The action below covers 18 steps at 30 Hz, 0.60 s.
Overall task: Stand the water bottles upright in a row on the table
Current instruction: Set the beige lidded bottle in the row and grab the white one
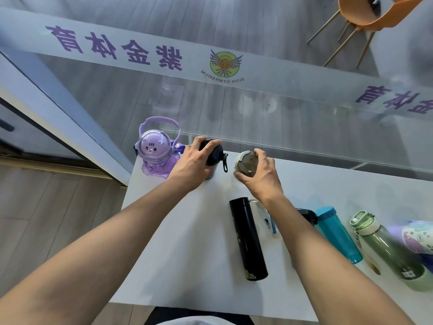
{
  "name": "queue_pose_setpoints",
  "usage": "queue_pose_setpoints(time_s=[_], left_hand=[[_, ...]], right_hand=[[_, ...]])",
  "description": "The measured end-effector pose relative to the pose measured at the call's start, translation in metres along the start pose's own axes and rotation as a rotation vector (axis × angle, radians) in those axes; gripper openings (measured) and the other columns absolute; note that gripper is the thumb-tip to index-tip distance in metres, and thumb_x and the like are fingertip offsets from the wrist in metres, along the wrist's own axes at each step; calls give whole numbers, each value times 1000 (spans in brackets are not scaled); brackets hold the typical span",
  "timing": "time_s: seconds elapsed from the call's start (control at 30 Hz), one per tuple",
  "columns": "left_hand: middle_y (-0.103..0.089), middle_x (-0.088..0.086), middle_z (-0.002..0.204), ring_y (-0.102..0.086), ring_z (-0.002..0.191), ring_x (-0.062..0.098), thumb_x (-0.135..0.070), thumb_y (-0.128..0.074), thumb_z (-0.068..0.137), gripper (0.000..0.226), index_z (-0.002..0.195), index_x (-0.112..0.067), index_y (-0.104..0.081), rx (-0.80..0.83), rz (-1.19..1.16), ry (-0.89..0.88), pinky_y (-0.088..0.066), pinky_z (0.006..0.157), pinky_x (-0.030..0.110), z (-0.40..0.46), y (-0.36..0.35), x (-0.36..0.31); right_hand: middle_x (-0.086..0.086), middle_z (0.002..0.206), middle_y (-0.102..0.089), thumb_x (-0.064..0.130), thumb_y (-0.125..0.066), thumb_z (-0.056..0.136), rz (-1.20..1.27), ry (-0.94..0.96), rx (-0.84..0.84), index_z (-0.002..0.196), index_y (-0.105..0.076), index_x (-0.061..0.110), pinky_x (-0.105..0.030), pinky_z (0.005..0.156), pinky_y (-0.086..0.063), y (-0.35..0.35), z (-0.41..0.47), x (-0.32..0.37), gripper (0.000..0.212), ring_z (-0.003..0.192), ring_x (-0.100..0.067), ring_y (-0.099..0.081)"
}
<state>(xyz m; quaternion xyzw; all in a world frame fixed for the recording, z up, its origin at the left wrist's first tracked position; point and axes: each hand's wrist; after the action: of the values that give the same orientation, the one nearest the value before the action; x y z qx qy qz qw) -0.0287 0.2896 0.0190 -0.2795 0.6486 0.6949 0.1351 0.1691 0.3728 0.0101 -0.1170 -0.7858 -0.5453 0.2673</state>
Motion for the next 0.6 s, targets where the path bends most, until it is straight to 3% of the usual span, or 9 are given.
queue_pose_setpoints(time_s=[0.13,0.23,0.4,0.6], left_hand=[[-33,16,146,-47,109,46,-22,-68,81,70,145,-30,-38,0,56,11,-42,99,50,-1,0,-1],[-31,17,150,-42,120,44,-25,-69,79,77,147,-32,-34,-15,140,-12,-35,105,48,-5,-1,-3],[-36,11,151,-41,126,40,-36,-65,80,63,138,-26,-45,-130,244,26,-35,100,49,-30,-7,-21],[-37,13,151,-38,129,37,-35,-65,83,58,137,-24,-47,-126,247,42,-32,104,50,-71,-20,-46]], right_hand=[[-5,135,-43,52,-80,72,13,3,-60,150,-26,33,-36,104,-42,9,-9,-3,97,127,-25,-47],[-8,135,-44,46,-77,79,30,52,-137,151,-32,26,-35,108,-39,18,-22,-13,87,127,-27,-47],[-12,136,-47,29,-67,89,7,33,-174,149,-37,19,-33,106,-37,31,-51,-38,68,123,-30,-51],[-11,132,-48,30,-66,91,15,-35,-129,147,-40,22,-39,104,-42,36,-84,-76,62,120,-28,-54]])
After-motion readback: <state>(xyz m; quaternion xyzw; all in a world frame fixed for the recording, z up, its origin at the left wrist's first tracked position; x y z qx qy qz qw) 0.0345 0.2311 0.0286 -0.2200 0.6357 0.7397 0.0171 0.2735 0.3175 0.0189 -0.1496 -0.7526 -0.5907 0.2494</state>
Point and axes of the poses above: each hand's wrist, its own z-axis towards the middle knuckle, its own y-axis out of the back of the hand, x = y × z
